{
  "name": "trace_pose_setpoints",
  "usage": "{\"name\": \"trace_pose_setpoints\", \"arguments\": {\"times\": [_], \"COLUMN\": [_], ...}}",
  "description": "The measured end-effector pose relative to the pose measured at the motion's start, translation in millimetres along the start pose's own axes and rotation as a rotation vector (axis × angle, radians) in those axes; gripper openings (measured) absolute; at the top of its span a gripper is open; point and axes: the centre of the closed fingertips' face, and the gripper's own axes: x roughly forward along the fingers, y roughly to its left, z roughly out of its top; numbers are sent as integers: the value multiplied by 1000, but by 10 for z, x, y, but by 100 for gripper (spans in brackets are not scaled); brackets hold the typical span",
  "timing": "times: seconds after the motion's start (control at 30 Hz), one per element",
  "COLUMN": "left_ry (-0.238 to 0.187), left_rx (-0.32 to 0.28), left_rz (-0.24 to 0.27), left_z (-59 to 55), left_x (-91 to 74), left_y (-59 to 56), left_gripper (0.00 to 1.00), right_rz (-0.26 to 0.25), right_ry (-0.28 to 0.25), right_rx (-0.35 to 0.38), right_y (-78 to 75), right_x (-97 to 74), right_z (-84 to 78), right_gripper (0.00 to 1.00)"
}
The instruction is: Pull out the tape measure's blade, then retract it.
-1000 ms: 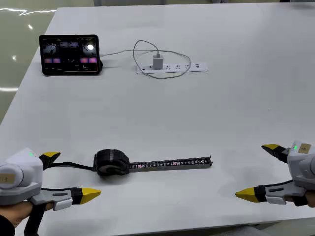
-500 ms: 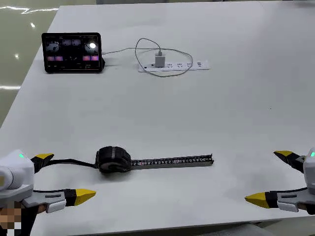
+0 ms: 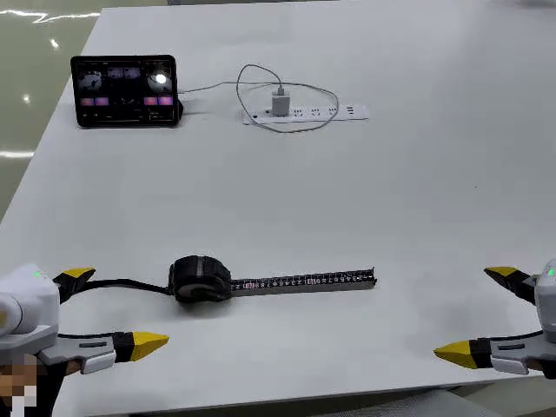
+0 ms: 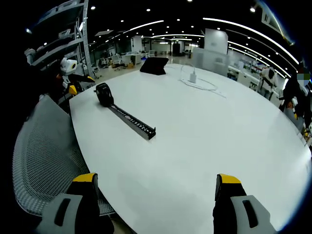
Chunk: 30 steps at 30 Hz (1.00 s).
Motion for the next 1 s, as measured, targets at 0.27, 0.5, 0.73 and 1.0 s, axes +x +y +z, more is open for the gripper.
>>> {"name": "trace_pose_setpoints", "arguments": {"times": [0.27,0.5,0.73,1.0], "left_ry": [-4,3,-51,-69], "left_rx": [14,10,-24,-126], "left_rz": [6,34,27,65], "left_z": [10,124,401,514], "left_x": [19,90,227,334], "left_y": [2,-91,-298,-331], "left_gripper": [99,99,99,99], "right_rz": [0,15,49,103], "right_ry": [8,0,7,72], "right_rx": [-7,-52,-105,-210], "right_y": [-10,-5,-40,-21], "right_x": [-22,-15,52,191], "right_z": [2,181,450,506], "right_gripper": [99,99,99,99]}}
